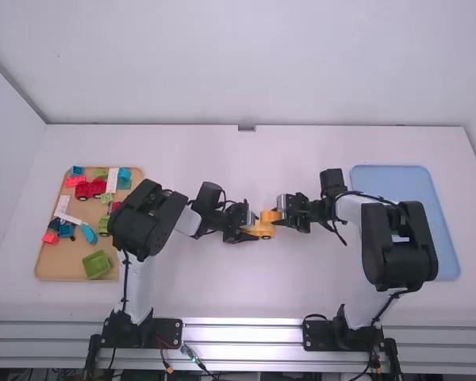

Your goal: Assemble lego blocks to make yellow taxi

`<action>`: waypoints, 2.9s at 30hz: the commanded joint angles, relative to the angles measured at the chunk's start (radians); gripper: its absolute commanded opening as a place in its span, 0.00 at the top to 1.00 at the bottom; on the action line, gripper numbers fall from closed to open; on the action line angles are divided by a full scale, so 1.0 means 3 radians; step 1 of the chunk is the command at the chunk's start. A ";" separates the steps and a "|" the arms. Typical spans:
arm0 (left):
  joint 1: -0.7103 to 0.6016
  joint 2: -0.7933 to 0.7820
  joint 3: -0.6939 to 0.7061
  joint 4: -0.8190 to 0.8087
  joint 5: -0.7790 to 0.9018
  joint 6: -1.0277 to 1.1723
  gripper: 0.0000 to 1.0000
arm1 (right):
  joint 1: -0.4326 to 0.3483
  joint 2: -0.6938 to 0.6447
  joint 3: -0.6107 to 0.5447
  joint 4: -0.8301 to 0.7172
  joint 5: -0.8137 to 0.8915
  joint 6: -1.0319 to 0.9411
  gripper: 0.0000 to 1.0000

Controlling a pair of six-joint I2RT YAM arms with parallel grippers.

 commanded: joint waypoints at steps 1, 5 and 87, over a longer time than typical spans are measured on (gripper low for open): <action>-0.0011 0.0046 0.0043 0.0005 0.0048 0.0023 0.57 | 0.0113 -0.0056 -0.0131 0.0164 -0.0022 0.0403 0.84; -0.0011 0.0046 0.0043 0.0013 0.0051 0.0024 0.57 | 0.0224 -0.0056 -0.0181 0.0243 -0.0022 0.0439 0.86; 0.0006 0.0045 0.0065 -0.0027 0.0045 -0.0100 0.61 | 0.0523 0.0264 -0.0542 0.0988 0.0715 0.1241 0.96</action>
